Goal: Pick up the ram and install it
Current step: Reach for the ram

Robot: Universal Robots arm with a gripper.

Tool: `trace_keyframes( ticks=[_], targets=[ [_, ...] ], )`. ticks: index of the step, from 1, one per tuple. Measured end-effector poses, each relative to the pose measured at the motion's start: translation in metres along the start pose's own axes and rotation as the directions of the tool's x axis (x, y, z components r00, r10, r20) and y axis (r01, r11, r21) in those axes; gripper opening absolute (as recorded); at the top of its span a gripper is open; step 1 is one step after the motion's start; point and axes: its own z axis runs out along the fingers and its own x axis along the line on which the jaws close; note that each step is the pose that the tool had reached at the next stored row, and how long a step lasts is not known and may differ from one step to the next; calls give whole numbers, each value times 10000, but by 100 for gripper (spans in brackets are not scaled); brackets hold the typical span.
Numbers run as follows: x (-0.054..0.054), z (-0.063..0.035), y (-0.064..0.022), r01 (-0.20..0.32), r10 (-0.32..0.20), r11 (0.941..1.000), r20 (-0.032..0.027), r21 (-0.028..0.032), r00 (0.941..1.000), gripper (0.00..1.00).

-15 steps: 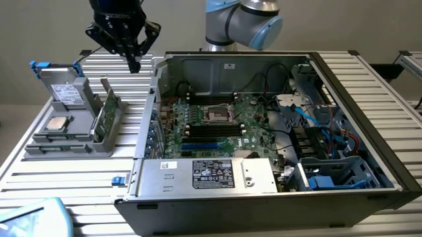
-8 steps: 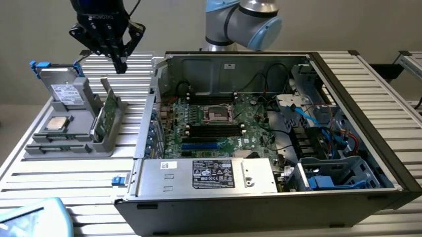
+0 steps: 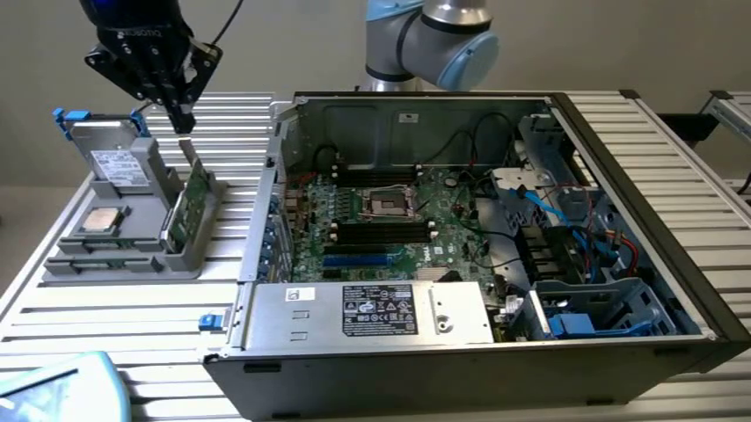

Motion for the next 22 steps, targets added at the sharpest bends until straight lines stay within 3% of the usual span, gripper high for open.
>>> trace_keyframes(
  ticks=[22],
  targets=[
    [997, 94, -117, 1, -1, 10000, -1, -17, 10000, 11]
  ],
)
